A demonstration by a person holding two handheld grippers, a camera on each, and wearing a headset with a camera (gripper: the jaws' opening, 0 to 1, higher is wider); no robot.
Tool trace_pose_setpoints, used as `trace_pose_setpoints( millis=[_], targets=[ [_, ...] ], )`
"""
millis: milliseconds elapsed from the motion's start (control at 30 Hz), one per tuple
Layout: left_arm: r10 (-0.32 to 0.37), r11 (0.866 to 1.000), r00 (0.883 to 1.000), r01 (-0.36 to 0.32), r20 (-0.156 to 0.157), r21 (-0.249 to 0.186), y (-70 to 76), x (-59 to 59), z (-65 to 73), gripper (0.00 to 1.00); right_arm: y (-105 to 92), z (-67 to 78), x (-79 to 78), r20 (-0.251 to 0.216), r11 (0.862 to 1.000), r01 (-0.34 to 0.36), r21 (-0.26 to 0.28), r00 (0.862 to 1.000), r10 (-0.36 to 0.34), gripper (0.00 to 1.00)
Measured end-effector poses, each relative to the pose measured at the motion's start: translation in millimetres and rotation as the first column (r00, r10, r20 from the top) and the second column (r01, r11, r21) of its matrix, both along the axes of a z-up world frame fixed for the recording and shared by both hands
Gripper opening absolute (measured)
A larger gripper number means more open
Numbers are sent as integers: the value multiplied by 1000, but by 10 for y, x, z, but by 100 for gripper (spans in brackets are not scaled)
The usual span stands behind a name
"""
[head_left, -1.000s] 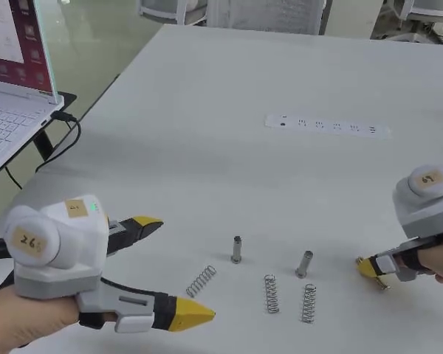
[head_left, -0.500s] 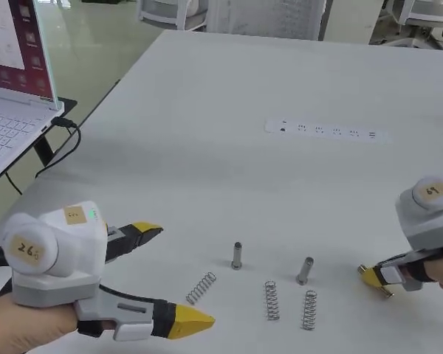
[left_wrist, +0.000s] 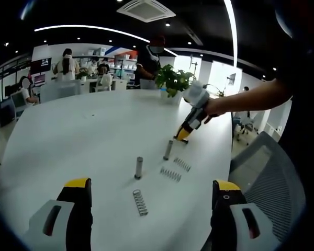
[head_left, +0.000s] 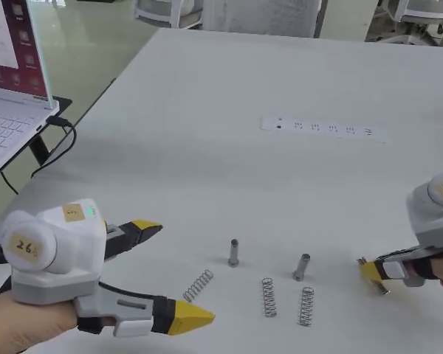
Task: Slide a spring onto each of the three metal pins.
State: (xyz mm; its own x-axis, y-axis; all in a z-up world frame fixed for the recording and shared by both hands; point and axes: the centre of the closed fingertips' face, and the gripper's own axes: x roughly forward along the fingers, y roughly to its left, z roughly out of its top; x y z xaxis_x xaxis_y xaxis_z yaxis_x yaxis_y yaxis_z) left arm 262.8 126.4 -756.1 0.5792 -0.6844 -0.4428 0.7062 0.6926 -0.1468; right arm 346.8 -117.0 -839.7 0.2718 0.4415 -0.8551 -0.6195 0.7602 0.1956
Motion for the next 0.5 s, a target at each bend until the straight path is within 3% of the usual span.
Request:
trace_pose_setpoints(
  millis=[500],
  targets=[
    [-6,1000,1000,6,3,-1,-35,7,13,92,31,113,-51,54,999,1,53,999,-4,4]
  ],
)
